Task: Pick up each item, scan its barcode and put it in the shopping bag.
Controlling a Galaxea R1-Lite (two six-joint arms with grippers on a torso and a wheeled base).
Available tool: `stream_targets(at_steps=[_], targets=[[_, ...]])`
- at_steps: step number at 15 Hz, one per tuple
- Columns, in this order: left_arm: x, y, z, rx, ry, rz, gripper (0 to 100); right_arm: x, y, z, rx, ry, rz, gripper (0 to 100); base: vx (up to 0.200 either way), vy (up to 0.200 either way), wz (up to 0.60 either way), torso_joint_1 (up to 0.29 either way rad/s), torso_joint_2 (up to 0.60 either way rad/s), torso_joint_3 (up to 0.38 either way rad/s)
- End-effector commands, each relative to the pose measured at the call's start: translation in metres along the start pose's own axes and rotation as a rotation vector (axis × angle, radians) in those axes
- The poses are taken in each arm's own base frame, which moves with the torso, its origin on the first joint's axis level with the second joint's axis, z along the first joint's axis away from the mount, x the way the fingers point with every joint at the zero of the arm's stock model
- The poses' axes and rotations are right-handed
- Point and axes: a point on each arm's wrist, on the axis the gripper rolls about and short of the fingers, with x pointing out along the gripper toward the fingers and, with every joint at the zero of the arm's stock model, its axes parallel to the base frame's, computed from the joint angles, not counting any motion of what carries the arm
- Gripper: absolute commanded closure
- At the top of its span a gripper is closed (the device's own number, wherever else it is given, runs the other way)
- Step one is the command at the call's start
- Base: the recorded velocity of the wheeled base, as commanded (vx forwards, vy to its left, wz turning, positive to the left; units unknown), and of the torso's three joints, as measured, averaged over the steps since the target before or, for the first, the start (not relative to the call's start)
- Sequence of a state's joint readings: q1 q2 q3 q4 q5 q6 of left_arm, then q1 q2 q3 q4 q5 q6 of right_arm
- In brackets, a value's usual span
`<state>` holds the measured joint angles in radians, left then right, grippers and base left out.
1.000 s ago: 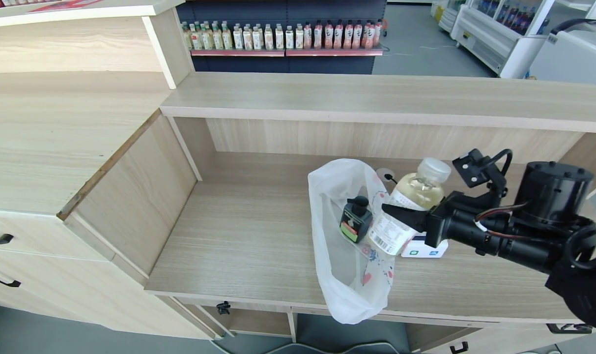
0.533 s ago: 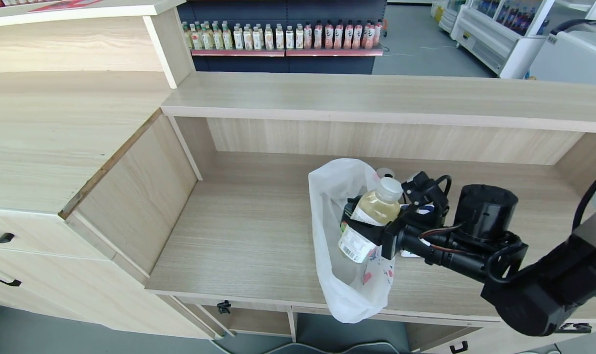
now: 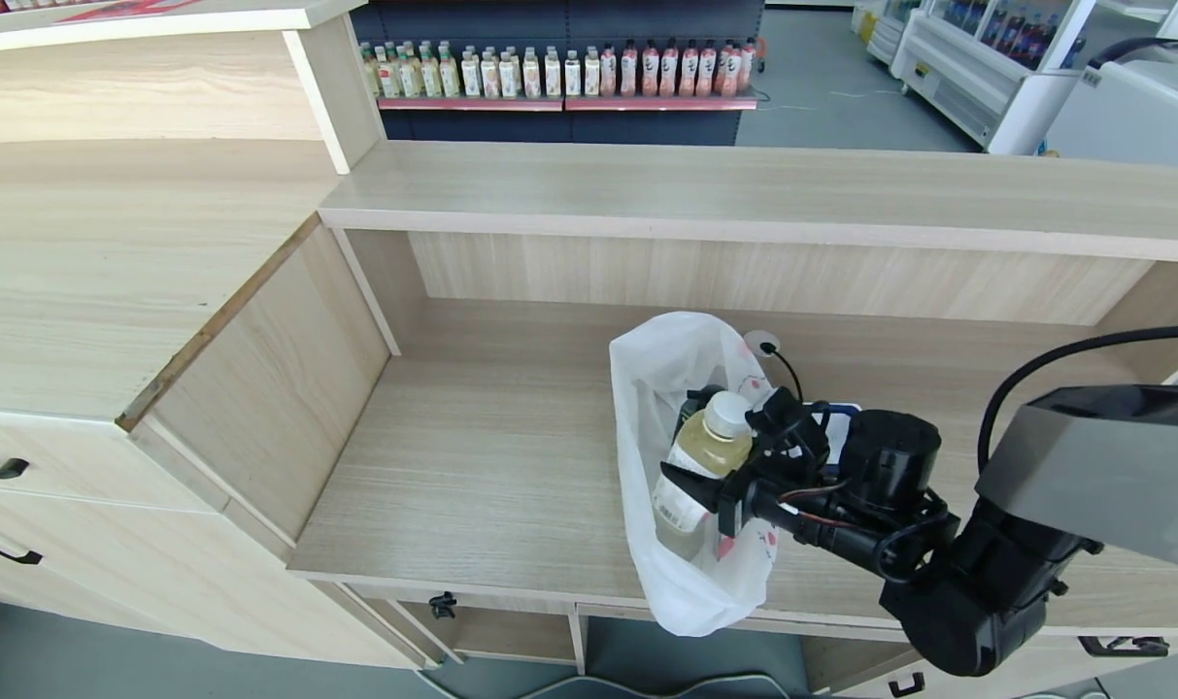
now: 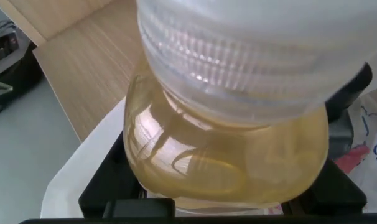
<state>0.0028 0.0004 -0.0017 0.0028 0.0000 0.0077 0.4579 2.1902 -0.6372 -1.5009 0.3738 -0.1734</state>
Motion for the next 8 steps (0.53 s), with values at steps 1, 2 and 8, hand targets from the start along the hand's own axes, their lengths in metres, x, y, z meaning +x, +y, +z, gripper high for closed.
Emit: stream_targets(at_steps=[1, 2, 8], targets=[[0.0000, 0.0000, -0.0001, 0.000, 0.000, 0.000, 0, 0.0058, 0.0009, -0.0198, -0.011, 0.045, 0.008, 100, 0.000, 0.000, 0.00, 0.000, 0.00, 0.000], [0.0000, 0.0000, -0.0001, 0.000, 0.000, 0.000, 0, 0.0061, -0.0001, -0.0218, -0.033, 0.048, 0.006, 100, 0.000, 0.000, 0.00, 0.000, 0.00, 0.000], [0.0000, 0.0000, -0.0001, 0.000, 0.000, 0.000, 0, 0.0101, -0.0022, -0.0152, -0.064, 0.019, 0.007, 0, 0.000, 0.000, 0.00, 0.000, 0.00, 0.000]])
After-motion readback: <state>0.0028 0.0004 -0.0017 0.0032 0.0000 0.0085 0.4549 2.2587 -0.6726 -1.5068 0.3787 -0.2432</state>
